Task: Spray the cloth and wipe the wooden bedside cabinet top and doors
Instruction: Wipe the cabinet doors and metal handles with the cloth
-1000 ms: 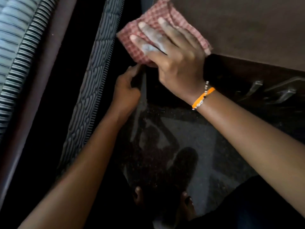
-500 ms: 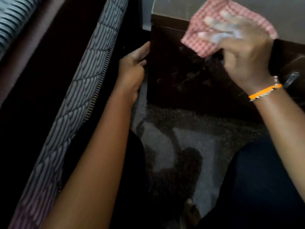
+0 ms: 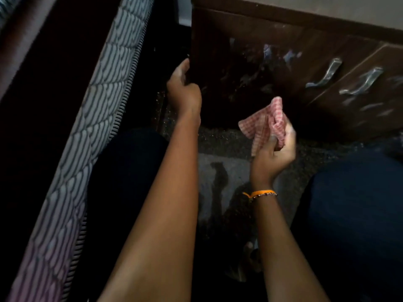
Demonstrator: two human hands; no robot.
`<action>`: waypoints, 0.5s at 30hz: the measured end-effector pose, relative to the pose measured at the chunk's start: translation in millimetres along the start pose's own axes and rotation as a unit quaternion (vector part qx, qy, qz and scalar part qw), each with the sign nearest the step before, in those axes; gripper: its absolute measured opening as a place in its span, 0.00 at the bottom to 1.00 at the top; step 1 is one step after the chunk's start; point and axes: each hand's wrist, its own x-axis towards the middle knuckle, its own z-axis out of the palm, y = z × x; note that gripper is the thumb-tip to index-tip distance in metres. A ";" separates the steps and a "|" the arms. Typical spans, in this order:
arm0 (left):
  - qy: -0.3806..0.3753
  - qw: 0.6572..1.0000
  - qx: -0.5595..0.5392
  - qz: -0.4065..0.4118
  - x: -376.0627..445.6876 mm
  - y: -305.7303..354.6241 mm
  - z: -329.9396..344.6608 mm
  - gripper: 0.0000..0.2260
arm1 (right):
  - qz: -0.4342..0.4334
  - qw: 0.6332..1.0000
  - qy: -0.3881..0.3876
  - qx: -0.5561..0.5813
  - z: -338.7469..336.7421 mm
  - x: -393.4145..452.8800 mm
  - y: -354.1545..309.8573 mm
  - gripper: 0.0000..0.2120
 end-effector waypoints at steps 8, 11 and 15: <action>-0.008 0.997 -0.082 0.005 -4.6 -3.8 5.6 0.30 | -0.130 0.983 0.131 -0.013 47.7 63.1 -5.1 0.18; 0.000 0.995 -0.104 0.011 5.1 -5.5 3.7 0.25 | -0.132 0.985 0.111 -0.017 71.8 73.0 4.1 0.22; 0.009 0.993 -0.110 0.030 12.7 -10.4 3.4 0.24 | -0.140 0.984 0.101 -0.033 81.7 70.6 6.0 0.24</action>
